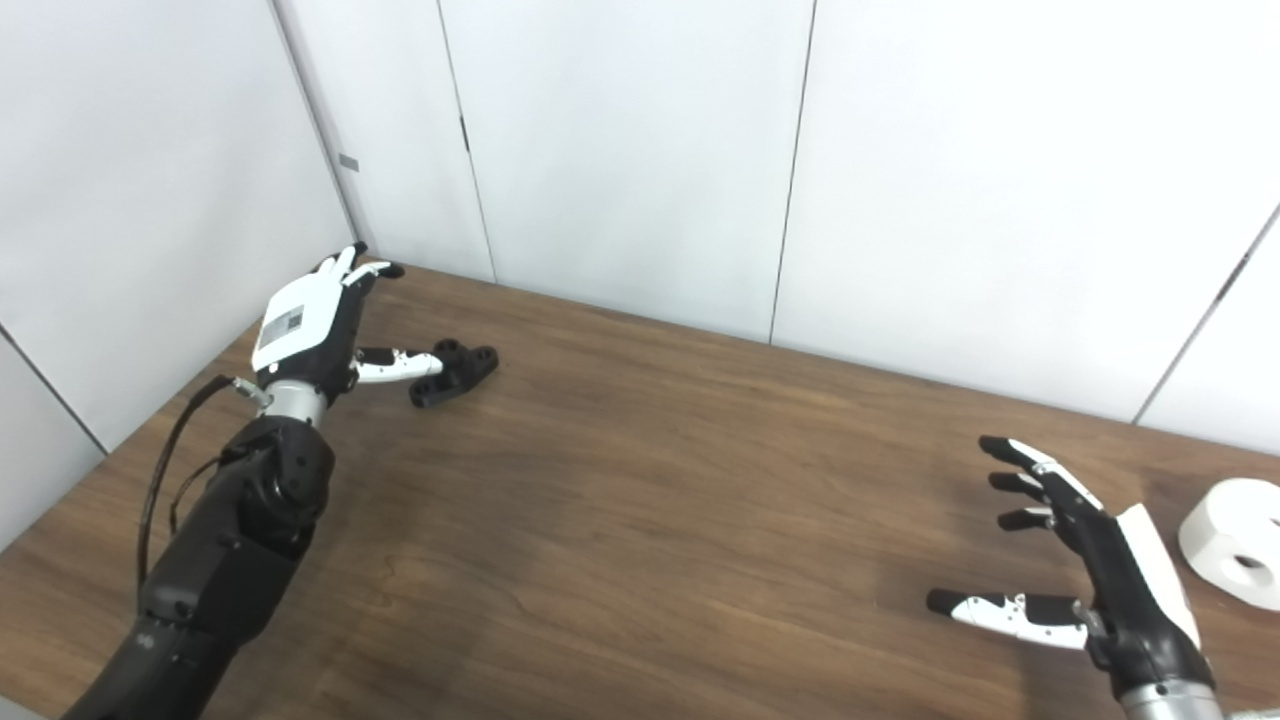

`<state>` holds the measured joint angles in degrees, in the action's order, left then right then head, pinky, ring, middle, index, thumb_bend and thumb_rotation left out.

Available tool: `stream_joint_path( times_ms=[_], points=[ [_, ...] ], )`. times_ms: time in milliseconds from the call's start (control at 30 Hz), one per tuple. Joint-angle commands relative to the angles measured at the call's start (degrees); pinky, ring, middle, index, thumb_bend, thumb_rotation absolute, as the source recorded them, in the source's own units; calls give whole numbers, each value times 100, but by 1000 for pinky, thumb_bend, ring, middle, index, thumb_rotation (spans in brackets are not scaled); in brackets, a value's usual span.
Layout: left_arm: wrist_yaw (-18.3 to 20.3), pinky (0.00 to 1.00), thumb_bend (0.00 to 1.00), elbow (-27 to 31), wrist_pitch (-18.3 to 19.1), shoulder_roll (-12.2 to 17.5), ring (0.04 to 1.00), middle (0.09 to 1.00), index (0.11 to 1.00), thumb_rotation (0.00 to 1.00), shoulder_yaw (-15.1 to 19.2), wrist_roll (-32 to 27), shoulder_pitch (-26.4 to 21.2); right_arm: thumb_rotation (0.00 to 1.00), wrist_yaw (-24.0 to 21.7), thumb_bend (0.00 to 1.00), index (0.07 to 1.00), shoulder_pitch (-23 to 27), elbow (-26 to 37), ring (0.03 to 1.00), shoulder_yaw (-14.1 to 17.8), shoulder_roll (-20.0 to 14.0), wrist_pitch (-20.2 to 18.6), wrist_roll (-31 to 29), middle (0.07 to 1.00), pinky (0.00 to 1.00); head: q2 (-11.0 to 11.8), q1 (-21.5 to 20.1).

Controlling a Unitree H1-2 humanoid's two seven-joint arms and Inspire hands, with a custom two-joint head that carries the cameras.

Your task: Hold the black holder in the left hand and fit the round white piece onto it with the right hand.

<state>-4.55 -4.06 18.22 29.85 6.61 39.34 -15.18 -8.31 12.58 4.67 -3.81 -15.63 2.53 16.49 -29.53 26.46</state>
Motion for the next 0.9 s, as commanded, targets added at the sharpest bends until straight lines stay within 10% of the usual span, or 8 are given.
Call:
stream_joint_path(
  times_ms=[0, 867],
  points=[
    [-119, 1000, 1000, 46, -155, 251, 1000, 1000, 842, 427, -11, 3, -127, 72, 48, 712, 827, 183, 184, 788, 70, -97, 116, -33, 858, 640, 13, -7],
    [24, 1000, 1000, -518, -252, 241, 1000, 1000, 849, 449, -423, -331, -122, 72, -31, 581, 819, 110, 376, 767, 159, -226, 13, -79, 861, 589, 47, -45]
  ],
)
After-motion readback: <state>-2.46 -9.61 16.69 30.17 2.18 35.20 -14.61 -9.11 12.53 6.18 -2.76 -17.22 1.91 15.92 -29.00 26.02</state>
